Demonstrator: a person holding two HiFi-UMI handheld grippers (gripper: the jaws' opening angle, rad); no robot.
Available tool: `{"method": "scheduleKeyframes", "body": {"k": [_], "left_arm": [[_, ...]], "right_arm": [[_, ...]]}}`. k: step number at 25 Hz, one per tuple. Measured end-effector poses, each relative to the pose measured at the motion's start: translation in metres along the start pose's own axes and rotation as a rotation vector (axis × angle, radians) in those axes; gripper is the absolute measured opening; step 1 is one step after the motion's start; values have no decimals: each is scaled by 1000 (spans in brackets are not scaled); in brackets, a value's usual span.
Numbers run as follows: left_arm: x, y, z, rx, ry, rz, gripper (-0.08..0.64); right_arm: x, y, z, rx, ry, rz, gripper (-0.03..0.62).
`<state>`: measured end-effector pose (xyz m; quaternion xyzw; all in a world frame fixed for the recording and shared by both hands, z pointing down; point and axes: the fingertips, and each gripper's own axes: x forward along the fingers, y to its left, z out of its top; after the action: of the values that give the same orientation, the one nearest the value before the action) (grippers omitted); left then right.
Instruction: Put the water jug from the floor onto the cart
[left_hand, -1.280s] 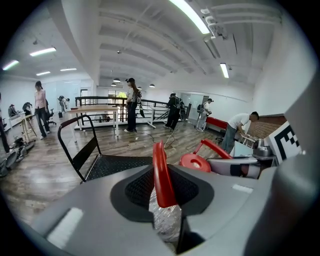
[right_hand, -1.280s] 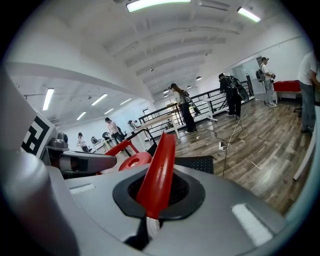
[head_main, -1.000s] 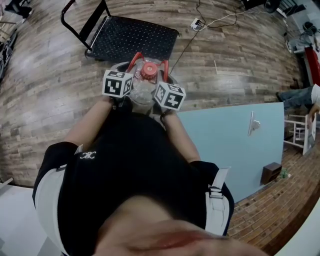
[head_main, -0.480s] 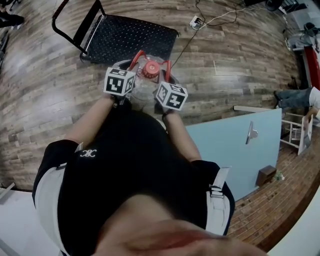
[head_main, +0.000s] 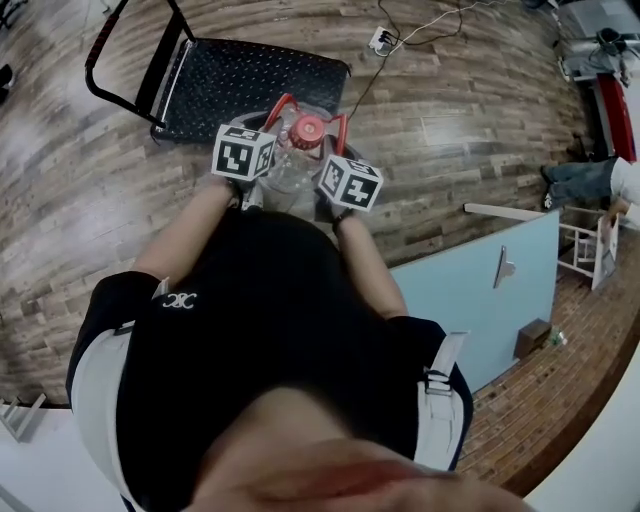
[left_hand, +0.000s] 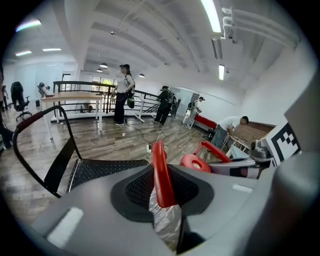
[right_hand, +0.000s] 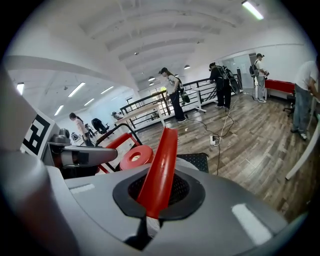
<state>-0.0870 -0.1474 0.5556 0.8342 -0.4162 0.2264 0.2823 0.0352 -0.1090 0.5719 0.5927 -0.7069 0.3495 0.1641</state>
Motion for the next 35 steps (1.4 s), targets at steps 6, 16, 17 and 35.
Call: {"method": "scheduleKeyframes", "body": {"k": [6, 16, 17, 35], "left_arm": [[25, 14, 13, -9, 24, -73, 81], [56, 29, 7, -46, 94, -99, 81], [61, 29, 6, -45, 104, -98, 81], [170, 42, -28, -115, 367, -15, 89]], "right_arm": [[19, -6, 7, 28, 55, -64, 15], [48, -20, 1, 56, 128, -75, 20], [51, -22, 0, 58, 134, -76, 20], [150, -108, -23, 105, 381, 27, 17]]}}
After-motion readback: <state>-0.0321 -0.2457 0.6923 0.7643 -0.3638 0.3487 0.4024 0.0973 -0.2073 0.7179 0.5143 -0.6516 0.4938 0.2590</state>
